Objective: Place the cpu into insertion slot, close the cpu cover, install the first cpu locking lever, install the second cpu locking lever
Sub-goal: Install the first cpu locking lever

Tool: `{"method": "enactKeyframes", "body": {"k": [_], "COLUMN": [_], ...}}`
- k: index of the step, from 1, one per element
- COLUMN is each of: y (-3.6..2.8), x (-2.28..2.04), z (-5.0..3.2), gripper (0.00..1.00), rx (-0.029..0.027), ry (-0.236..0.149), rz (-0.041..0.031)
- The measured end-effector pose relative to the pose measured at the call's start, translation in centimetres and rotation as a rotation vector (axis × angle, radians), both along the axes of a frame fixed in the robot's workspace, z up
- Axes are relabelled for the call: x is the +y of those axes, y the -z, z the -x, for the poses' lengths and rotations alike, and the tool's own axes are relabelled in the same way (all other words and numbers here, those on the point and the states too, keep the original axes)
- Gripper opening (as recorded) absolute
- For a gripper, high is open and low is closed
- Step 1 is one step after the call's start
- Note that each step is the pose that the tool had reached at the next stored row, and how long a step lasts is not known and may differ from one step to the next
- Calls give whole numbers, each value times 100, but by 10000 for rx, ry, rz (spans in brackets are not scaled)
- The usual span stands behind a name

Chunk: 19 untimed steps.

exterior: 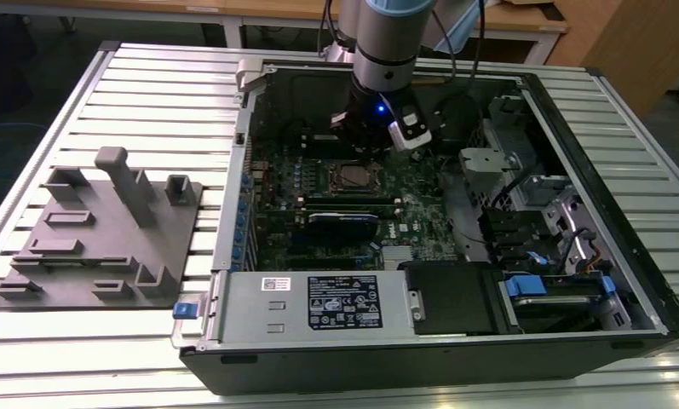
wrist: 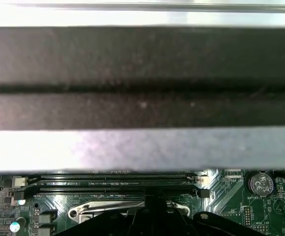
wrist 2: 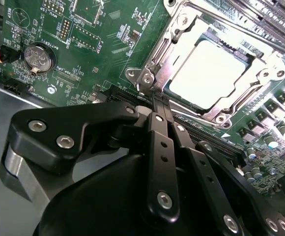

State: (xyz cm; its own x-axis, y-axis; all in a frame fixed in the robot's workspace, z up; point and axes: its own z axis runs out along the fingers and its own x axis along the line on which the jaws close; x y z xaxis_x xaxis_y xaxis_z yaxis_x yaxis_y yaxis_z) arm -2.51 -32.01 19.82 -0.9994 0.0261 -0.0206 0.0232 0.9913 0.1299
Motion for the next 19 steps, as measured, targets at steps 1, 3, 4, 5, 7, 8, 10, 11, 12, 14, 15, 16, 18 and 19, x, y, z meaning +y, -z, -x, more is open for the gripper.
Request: {"method": "enactKeyframes", "body": {"k": [1, 3, 4, 5, 7, 8, 10, 11, 12, 14, 15, 16, 18, 19], "y": [0, -1, -1, 0, 0, 0, -1, -4, -8, -13, -13, -13, -12, -11], "x": [0, -1, -1, 0, 0, 0, 1, 1, 1, 1, 1, 1, 1, 2], "z": [0, 0, 0, 0, 0, 0, 0, 0, 0, 0, 0, 0, 0, 0], "gripper": [11, 11, 11, 11, 11, 11, 11, 11, 11, 11, 11, 11, 11, 11], "rx": [1, 1, 1, 1, 0, 1, 1, 2, 2, 0, 0, -1, 0, 1], "ry": [0, -1, 0, 0, 0, 0, 0, 0, 0, 1, 0, 0, 0, 1], "rz": [27, 37, 38, 42, 46, 48, 48, 50, 49, 46, 46, 46, 71, 97]}}
